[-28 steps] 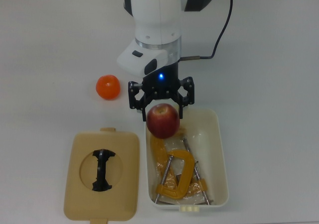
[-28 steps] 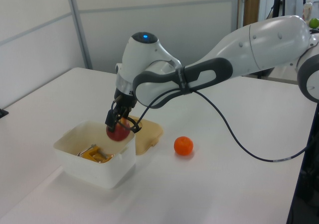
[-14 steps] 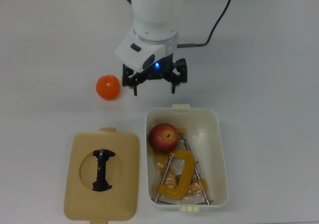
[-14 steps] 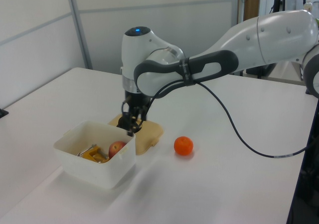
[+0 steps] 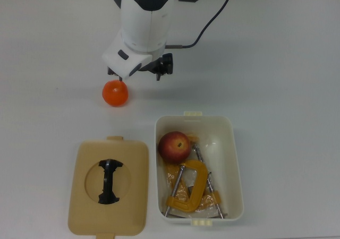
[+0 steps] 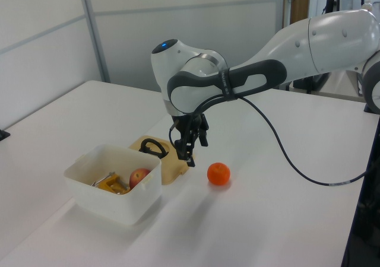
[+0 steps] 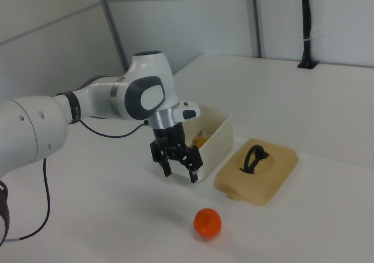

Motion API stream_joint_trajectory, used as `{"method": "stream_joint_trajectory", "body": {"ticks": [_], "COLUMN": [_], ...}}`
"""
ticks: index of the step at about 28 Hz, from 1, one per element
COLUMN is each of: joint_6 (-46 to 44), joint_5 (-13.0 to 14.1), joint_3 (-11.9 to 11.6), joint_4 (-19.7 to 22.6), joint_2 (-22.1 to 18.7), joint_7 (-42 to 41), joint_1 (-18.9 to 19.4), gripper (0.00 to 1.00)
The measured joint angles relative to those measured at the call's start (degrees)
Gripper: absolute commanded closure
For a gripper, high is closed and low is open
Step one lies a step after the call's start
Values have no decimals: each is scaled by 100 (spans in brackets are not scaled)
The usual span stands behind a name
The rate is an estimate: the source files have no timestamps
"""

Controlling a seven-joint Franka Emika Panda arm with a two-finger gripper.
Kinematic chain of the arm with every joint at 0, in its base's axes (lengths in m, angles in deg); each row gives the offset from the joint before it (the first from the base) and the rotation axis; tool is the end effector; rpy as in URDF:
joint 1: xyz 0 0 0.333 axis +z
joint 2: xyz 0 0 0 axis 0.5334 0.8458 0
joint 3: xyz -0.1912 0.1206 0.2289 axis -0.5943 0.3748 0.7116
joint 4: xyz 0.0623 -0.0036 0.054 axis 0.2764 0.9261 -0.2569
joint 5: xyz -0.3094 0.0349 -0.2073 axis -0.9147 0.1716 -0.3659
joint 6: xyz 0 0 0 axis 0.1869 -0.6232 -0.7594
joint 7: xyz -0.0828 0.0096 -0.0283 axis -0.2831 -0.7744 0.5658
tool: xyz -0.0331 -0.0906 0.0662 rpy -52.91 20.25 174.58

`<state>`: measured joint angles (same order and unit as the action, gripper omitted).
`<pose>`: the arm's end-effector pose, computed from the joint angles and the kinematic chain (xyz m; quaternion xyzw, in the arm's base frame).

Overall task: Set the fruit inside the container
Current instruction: 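Move the gripper over the orange tangerine and lower onto it, then close the gripper around the orange tangerine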

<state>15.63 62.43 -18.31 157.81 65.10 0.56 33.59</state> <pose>0.6333 0.0314 0.4407 0.9954 0.0351 -0.0622 0.0640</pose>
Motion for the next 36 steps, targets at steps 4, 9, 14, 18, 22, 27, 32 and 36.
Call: {"method": "stream_joint_trajectory", "body": {"ticks": [4,9,14,18,22,27,32,36], "joint_6": [-72,-75,-75,-75,-35,325,500,519], "joint_5": [-169,-405,-485,-589,-630,-630,-725,-821], "joint_3": [-82,-118,-123,-129,-129,-129,-129,-129], "joint_4": [98,395,511,522,522,523,522,520], "joint_2": [-1,39,193,348,484,653,789,813], "joint_7": [-1,-5,-8,-8,-8,-8,-8,-32], "joint_1": [-61,-203,-283,-291,-291,-291,-289,-288], "gripper": [0,0,0,0,0,0,42,77]}}
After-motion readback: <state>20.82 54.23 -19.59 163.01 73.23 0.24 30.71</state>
